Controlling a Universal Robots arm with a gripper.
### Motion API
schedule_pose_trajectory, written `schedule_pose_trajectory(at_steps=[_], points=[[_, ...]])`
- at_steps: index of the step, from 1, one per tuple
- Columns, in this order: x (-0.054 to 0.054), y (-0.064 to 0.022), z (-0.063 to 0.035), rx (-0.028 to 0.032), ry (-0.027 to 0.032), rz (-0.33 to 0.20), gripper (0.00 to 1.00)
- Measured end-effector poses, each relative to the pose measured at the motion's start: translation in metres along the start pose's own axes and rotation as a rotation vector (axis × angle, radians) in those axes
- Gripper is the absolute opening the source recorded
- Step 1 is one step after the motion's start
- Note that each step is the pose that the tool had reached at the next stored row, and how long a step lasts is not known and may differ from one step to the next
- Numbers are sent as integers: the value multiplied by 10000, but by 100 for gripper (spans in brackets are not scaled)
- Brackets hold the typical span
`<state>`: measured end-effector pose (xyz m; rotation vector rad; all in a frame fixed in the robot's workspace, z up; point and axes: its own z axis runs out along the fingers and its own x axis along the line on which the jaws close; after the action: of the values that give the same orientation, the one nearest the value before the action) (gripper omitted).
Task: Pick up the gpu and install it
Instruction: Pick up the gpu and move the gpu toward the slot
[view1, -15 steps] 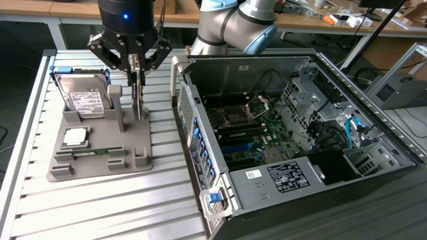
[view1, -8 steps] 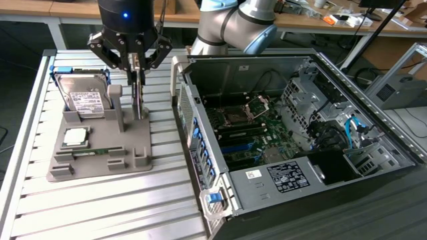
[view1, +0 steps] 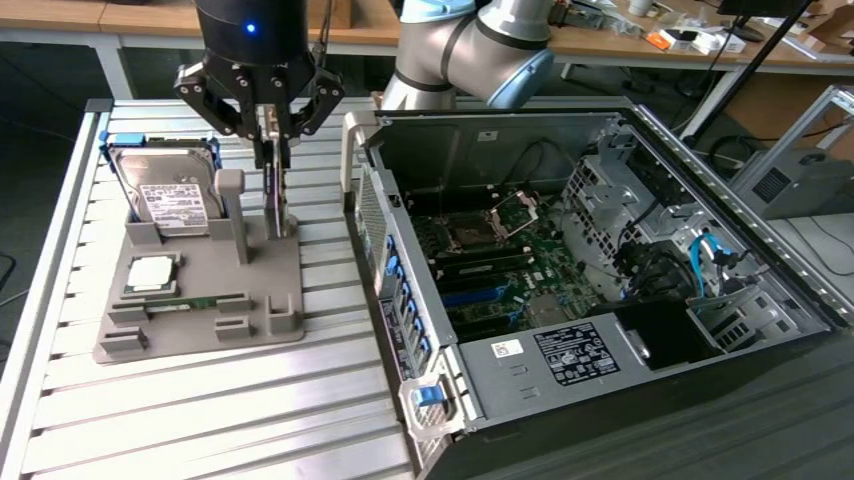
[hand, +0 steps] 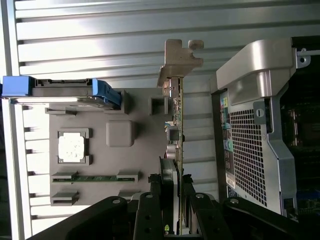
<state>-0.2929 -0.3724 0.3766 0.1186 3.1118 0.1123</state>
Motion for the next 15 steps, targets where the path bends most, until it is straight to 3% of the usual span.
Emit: schedule_pose_trajectory(at_steps=[3,15], points=[[0,1,-20,-35,3,1,27],[-1,2,-49,-82,6,2,27]])
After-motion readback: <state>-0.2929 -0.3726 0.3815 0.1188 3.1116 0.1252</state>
